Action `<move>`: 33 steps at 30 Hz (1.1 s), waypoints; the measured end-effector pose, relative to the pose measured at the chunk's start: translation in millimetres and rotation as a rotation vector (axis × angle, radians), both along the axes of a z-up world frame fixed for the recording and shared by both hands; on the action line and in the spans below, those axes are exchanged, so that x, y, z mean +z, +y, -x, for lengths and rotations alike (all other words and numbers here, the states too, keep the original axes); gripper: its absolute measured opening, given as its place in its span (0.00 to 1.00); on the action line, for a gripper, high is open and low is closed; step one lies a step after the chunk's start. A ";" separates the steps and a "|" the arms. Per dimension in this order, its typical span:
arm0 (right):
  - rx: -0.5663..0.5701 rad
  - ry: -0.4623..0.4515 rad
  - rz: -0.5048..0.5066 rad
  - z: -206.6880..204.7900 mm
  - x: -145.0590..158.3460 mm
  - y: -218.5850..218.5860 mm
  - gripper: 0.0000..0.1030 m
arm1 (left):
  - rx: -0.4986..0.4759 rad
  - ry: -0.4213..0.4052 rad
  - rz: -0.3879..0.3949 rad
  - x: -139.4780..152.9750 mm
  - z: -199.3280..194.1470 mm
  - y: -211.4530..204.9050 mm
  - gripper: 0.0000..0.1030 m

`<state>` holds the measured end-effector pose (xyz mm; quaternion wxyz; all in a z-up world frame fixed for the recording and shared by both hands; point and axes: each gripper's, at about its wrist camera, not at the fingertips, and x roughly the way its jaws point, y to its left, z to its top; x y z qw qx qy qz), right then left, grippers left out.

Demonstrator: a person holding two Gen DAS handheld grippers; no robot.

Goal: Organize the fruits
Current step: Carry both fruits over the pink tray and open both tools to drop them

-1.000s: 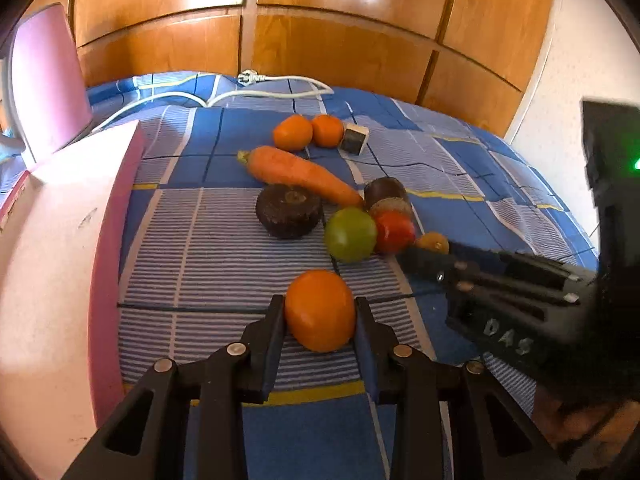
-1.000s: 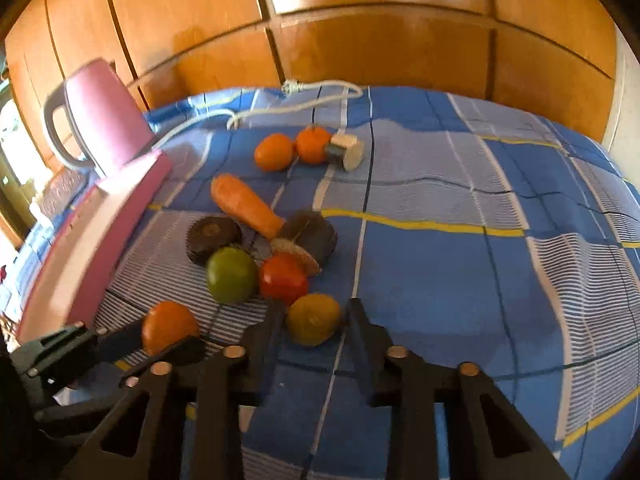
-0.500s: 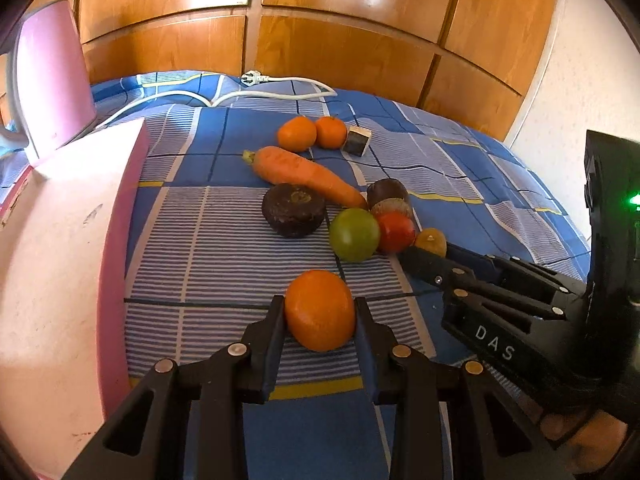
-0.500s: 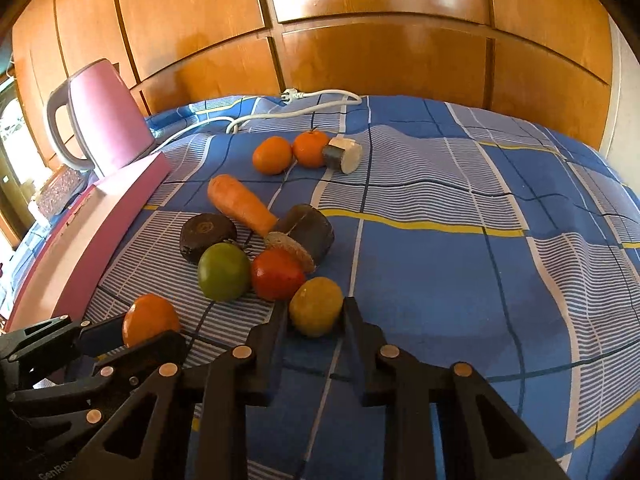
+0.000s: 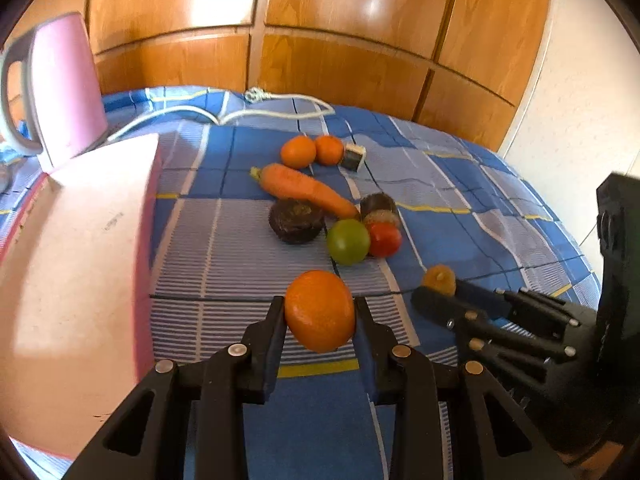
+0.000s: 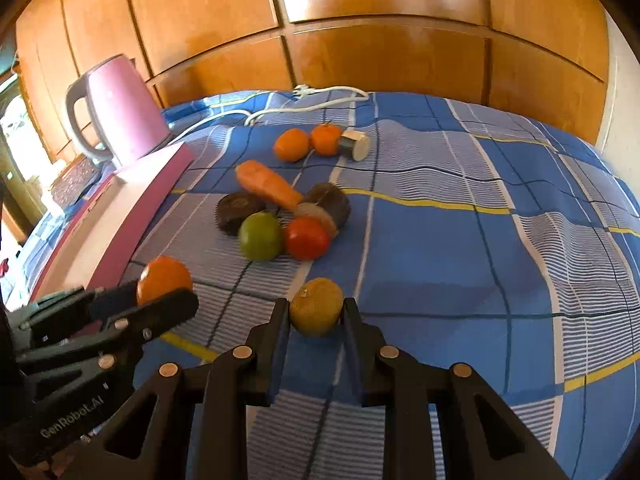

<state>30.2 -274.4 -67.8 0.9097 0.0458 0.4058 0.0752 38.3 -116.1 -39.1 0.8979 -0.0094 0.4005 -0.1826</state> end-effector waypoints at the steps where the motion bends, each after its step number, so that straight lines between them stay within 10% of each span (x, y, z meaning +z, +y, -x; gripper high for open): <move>1: 0.009 -0.003 -0.003 1.1 2.2 3.2 0.25 | 0.013 -0.010 0.007 5.1 1.1 4.3 0.32; 33: 0.417 -0.002 -0.069 -58.9 47.4 184.0 0.26 | 0.620 -0.066 -0.038 30.7 2.6 193.8 0.38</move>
